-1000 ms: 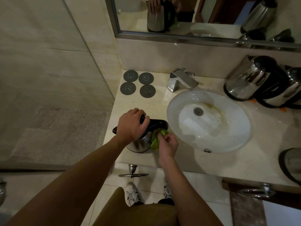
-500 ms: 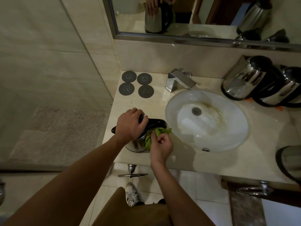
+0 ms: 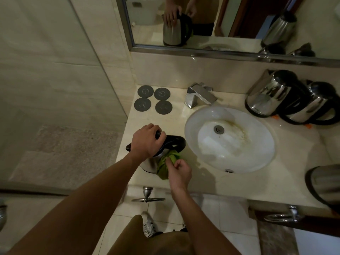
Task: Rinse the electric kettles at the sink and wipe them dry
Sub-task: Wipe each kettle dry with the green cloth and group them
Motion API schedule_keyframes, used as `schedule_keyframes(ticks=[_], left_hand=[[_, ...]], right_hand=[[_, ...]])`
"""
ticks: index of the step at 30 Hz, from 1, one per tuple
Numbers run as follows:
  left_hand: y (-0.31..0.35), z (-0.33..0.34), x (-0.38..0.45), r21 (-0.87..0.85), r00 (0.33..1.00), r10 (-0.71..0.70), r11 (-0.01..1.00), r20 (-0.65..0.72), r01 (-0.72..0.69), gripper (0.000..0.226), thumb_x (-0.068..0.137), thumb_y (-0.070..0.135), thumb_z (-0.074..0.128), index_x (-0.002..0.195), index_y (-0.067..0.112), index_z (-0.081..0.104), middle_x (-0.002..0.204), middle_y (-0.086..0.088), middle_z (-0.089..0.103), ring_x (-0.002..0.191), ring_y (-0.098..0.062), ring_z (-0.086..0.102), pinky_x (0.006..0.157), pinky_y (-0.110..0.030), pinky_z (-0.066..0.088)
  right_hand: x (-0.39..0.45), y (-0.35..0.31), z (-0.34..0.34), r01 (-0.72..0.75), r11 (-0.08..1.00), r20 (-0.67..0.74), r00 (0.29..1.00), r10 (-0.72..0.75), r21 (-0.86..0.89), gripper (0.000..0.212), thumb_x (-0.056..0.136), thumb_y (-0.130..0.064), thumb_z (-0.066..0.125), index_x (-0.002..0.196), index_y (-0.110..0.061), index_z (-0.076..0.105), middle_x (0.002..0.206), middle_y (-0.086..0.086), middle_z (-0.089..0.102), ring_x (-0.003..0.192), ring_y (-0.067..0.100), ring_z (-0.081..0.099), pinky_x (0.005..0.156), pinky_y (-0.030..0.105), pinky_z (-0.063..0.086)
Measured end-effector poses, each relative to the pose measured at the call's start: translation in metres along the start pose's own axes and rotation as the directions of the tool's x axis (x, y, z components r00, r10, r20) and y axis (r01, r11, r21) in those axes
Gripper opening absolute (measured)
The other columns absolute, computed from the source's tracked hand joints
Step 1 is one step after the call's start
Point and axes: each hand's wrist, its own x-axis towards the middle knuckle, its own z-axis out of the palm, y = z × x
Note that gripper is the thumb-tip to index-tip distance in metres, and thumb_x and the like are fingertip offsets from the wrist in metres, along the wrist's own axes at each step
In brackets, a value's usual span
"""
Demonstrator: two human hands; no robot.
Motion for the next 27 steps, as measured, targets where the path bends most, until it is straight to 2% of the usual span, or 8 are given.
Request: schedule_keyframes(ticks=[3,7,10,13,18,22,27], left_hand=[[0.004,-0.002,0.000,0.009,1.000,-0.017,1.000,0.009,0.017,0.047,0.088,0.051,0.032,0.090,0.019,0.065,0.083,0.002,0.060,0.076,-0.017,0.055,0.063,-0.032,0.047],[0.006,-0.007,-0.001,0.037,0.996,-0.043,0.998,0.074,0.040,0.050,0.088,0.059,0.035,0.098,0.020,0.065,0.092,0.002,0.061,0.085,-0.018,0.057,0.070,-0.033,0.048],[0.004,-0.017,0.004,0.071,0.966,0.015,0.997,0.257,-0.034,0.065,0.078,0.075,0.043,0.110,0.020,0.059,0.105,0.001,0.055,0.095,-0.020,0.052,0.079,-0.037,0.047],[-0.001,-0.026,0.010,0.107,0.902,0.096,0.982,0.420,-0.154,0.069,0.077,0.071,0.059,0.119,0.018,0.052,0.110,-0.004,0.050,0.098,-0.026,0.051,0.077,-0.035,0.042],[0.002,-0.021,0.003,0.145,0.932,0.100,0.977,0.348,-0.159,0.071,0.077,0.072,0.054,0.119,0.015,0.049,0.108,-0.007,0.051,0.099,-0.030,0.053,0.078,-0.040,0.048],[0.005,-0.022,0.000,0.166,0.943,0.067,0.978,0.327,-0.127,0.069,0.079,0.071,0.053,0.117,0.014,0.048,0.109,-0.007,0.051,0.100,-0.030,0.052,0.074,-0.039,0.043],[0.017,-0.024,0.004,0.188,0.954,-0.141,0.978,0.264,0.092,0.072,0.080,0.072,0.051,0.119,0.012,0.050,0.114,-0.011,0.054,0.104,-0.037,0.056,0.081,-0.043,0.045]], right_hand=[[-0.004,0.002,-0.004,0.092,0.996,0.066,0.994,-0.092,0.008,0.047,0.085,-0.016,0.076,0.058,-0.019,0.038,0.055,-0.004,0.041,0.052,0.008,0.034,0.049,0.017,0.033],[0.003,0.000,-0.017,0.030,1.000,0.057,0.998,-0.031,0.008,0.040,0.084,-0.013,0.077,0.064,-0.017,0.044,0.061,-0.001,0.050,0.057,0.011,0.044,0.053,0.021,0.041],[0.006,0.004,-0.031,-0.080,0.994,-0.007,0.997,0.081,0.080,0.024,0.084,-0.008,0.077,0.081,-0.009,0.053,0.075,0.003,0.060,0.073,0.018,0.057,0.049,0.009,0.043],[0.006,0.006,-0.040,-0.171,0.976,-0.054,0.982,0.180,0.137,0.027,0.083,-0.010,0.078,0.097,-0.010,0.055,0.097,0.008,0.062,0.087,0.023,0.059,0.063,0.022,0.046],[0.008,0.003,-0.044,-0.185,0.960,-0.025,0.981,0.194,0.211,0.030,0.085,-0.009,0.077,0.109,-0.009,0.059,0.107,0.011,0.064,0.087,0.020,0.060,0.060,0.018,0.045],[0.008,0.002,-0.045,-0.178,0.946,0.009,0.983,0.182,0.269,0.038,0.086,-0.005,0.075,0.120,-0.004,0.061,0.114,0.014,0.065,0.095,0.021,0.062,0.080,0.027,0.049],[0.013,0.006,-0.048,-0.159,0.957,0.028,0.987,0.157,0.243,0.036,0.087,-0.010,0.075,0.122,-0.005,0.065,0.110,0.008,0.069,0.094,0.019,0.064,0.082,0.027,0.050]])
